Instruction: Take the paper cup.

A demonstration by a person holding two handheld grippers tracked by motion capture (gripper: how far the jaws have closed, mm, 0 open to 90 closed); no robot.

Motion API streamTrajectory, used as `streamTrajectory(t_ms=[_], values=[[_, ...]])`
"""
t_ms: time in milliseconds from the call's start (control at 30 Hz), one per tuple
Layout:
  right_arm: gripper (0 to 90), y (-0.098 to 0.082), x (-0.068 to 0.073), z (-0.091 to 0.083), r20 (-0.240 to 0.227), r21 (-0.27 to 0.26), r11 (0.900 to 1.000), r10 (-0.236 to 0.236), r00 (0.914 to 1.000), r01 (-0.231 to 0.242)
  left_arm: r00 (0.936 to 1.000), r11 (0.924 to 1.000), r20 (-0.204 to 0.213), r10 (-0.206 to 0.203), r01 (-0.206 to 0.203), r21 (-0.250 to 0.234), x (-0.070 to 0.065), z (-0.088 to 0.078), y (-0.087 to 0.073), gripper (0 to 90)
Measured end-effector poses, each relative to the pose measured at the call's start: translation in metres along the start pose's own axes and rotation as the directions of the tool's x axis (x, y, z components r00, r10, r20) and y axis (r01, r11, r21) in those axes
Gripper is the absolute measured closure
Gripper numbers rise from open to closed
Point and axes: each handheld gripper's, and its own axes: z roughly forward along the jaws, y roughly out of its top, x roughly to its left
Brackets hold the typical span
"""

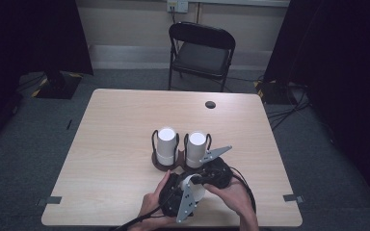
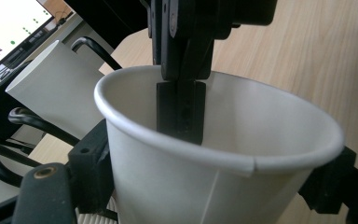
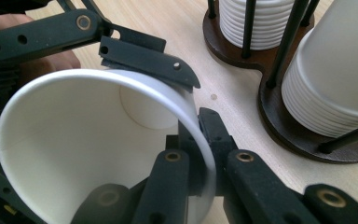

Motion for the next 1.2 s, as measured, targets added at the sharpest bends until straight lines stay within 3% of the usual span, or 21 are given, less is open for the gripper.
streamTrajectory(t_ms=[167,400,633,733,900,1200], values=[[89.0,0.000,0.000,0.002,-0.001,0.004,1.000,0.018,0.9998,-0.018,0.9991,0.9989,-0.003,-0.043,0.043,-0.019,0.000,0.002,0.000,20.2],[89.0,0.005,0.001,0.008,-0.013,0.016,0.999,0.039,0.9991,-0.039,0.9980,0.9980,-0.008,-0.062,0.062,-0.012,0.004,0.002,-0.001,20.9],[89.0,0.005,0.003,0.008,0.044,0.044,0.997,0.060,0.9972,-0.062,0.9969,0.9969,-0.011,-0.078,0.078,-0.008,0.002,0.005,-0.003,22.1],[88.8,0.005,0.003,0.008,0.047,0.042,0.997,0.058,0.9972,-0.060,0.9964,0.9963,-0.006,-0.084,0.084,-0.014,0.003,0.005,-0.004,22.2],[84.6,0.004,0.003,0.007,0.055,0.021,0.998,0.055,0.9970,-0.056,0.9860,0.9850,0.029,-0.164,0.166,-0.048,0.009,0.004,-0.007,23.0],[71.4,0.003,0.001,0.006,0.072,-0.007,0.998,0.069,0.9950,-0.069,0.9791,0.9776,0.009,-0.203,0.203,-0.054,0.012,0.003,-0.012,23.3]])
